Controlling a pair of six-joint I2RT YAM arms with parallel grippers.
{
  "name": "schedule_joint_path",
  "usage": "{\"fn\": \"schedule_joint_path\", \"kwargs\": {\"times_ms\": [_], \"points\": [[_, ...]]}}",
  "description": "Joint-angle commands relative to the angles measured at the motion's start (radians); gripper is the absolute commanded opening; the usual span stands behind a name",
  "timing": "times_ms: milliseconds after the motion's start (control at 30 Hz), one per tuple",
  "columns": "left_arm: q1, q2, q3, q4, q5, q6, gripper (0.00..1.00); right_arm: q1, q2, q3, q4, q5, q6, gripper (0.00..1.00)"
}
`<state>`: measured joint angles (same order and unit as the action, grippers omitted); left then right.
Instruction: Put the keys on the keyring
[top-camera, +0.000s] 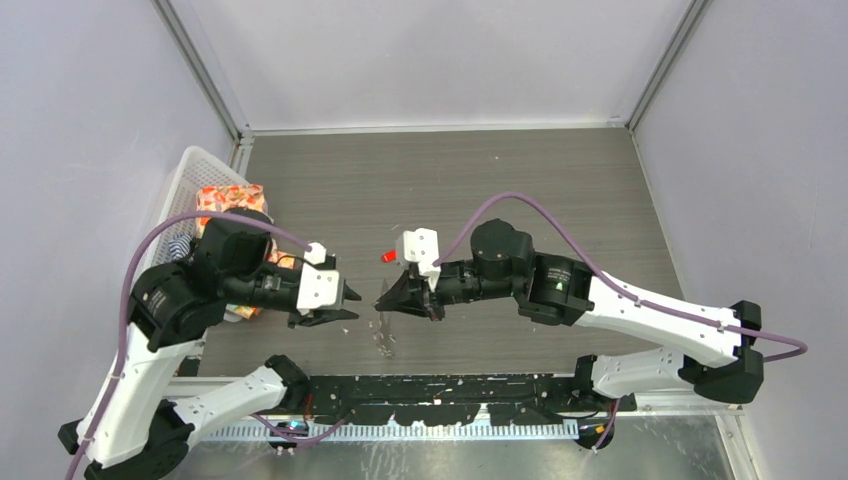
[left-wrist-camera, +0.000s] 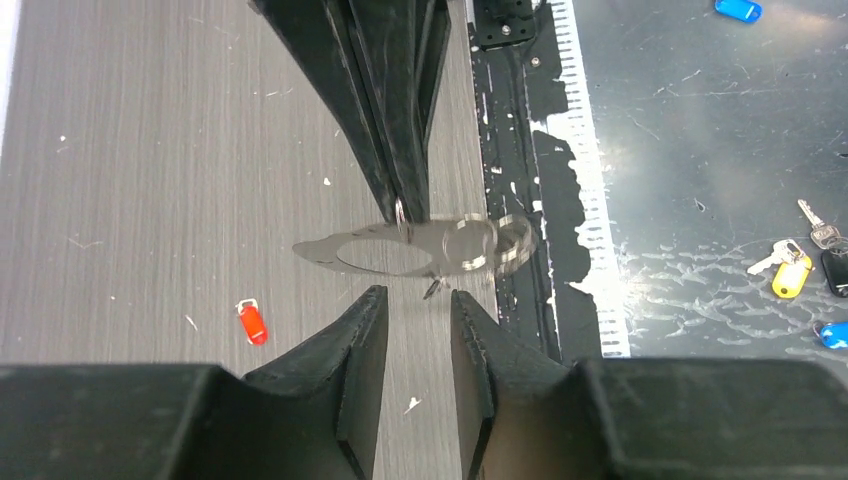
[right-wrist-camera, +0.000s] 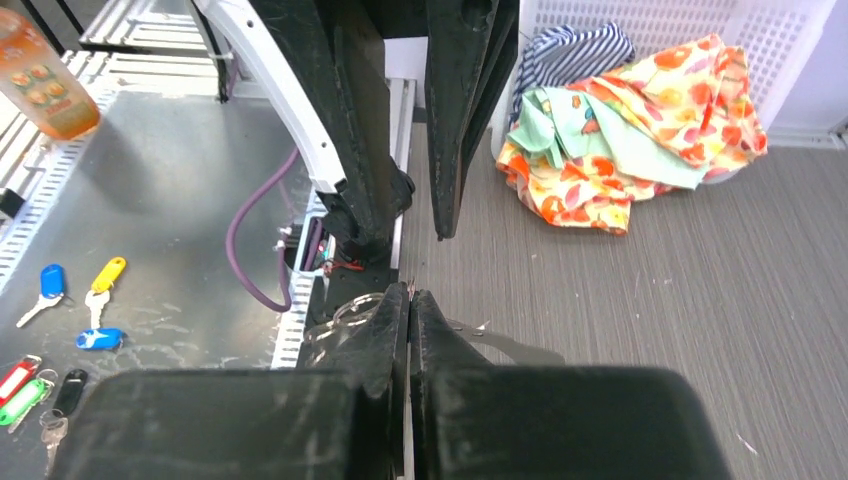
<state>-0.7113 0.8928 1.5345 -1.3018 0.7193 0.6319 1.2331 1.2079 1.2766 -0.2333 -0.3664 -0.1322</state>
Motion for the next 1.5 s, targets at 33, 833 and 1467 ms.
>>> {"fn": "schedule_joint_path", "kwargs": {"times_ms": [33, 833, 1467], "points": [[0.001, -0.035, -0.025, 0.011, -0.027, -0.008, 0.3, -0.004, -0.064, -0.034, 0.206, -0.083, 0.034, 0.01], [0.001, -0.097, -0.096, 0.188, 0.055, -0.227, 0.25, -0.004, -0.093, -0.177, 0.53, -0.086, 0.183, 0.01], [0.001, -0.091, -0.094, 0.273, 0.08, -0.314, 0.19, -0.005, -0.08, -0.166, 0.508, -0.097, 0.184, 0.01]]}}
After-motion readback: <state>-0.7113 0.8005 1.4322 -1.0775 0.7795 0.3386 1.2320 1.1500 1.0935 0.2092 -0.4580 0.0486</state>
